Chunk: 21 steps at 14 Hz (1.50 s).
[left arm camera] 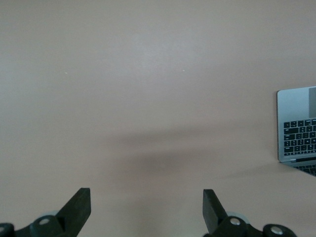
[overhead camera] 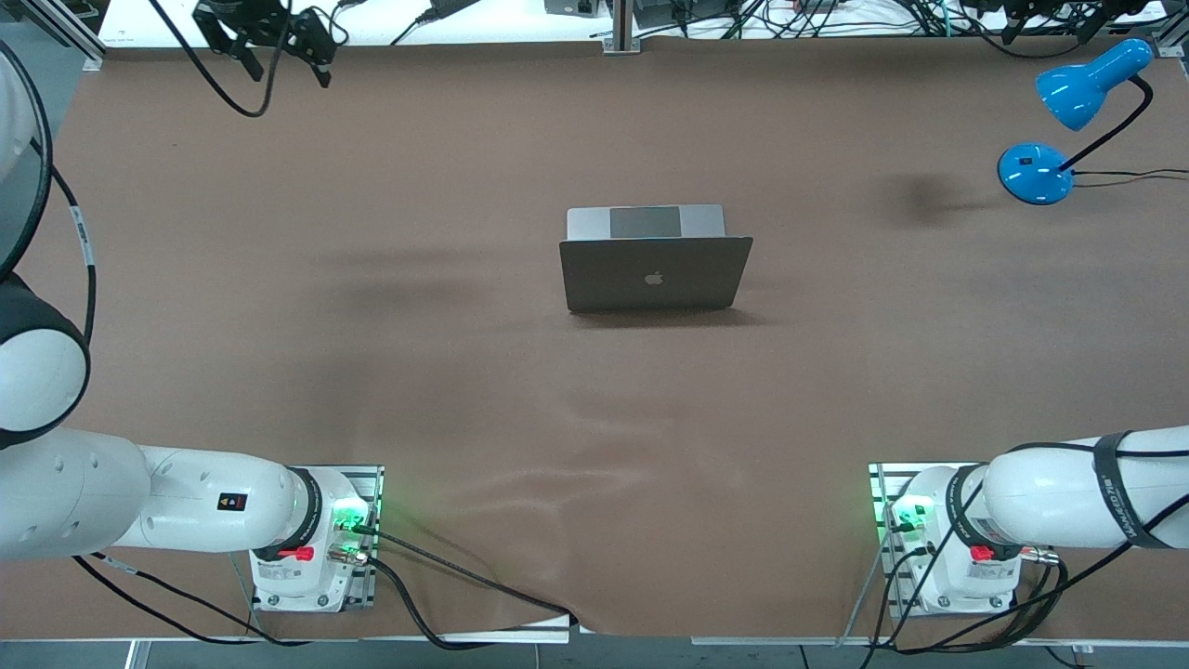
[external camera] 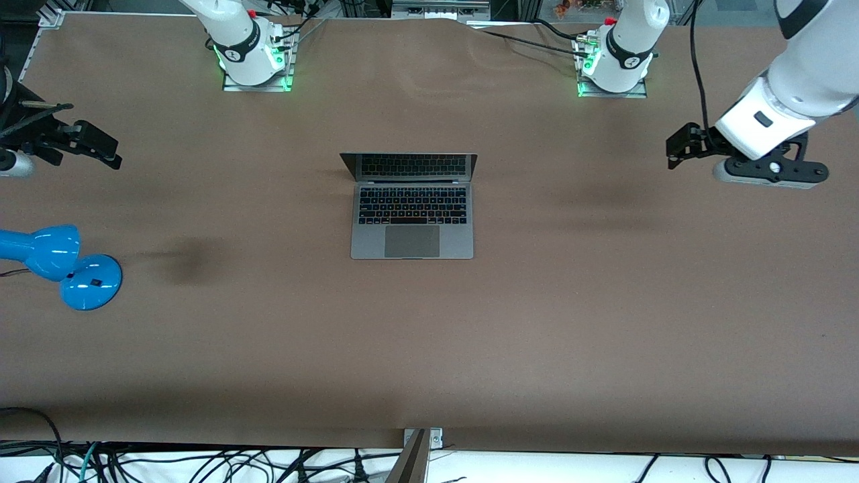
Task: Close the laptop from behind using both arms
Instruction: 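Move the left gripper toward the laptop screen's back edge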
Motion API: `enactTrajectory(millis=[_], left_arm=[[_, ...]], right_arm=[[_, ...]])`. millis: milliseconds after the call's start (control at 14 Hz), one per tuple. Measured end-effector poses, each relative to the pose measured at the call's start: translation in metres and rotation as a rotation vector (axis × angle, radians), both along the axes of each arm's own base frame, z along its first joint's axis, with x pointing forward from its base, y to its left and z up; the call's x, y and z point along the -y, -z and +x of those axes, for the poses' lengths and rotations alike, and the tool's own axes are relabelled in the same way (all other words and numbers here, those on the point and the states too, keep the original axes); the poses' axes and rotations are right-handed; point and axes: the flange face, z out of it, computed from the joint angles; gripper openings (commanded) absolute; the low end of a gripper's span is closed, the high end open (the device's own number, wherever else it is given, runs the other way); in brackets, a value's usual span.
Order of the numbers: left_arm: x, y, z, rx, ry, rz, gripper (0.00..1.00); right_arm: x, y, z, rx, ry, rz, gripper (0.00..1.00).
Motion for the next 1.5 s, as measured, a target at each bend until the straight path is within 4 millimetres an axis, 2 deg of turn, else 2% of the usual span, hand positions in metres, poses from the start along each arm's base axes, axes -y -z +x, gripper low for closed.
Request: enactTrajectory(millis=[286, 643, 1071, 1357, 1500], left_arm=[[0.051, 0.009, -0.014, -0.021, -0.017, 0.018, 1.0], [0.126, 0.015, -0.048, -0.021, -0.032, 0.046, 1.0], [0.184, 0.009, -0.084, -0.043, -0.069, -0.017, 0.99], [0.244, 0.012, -0.126, -0.065, -0.102, -0.018, 0.98], [0.262, 0.014, -0.141, -0.088, -0.135, -0.03, 0.99]], right_arm=[[0.0, 0.0, 0.0, 0.0, -0.001, 0.0, 1.0], [-0.001, 0.0, 0.0, -0.001, -0.001, 0.0, 1.0], [-0.001, 0.0, 0.0, -0.001, -0.001, 0.0, 1.0], [-0.001, 0.0, 0.0, -0.001, -0.002, 0.0, 1.0], [-0.001, 0.0, 0.0, -0.001, -0.002, 0.0, 1.0]])
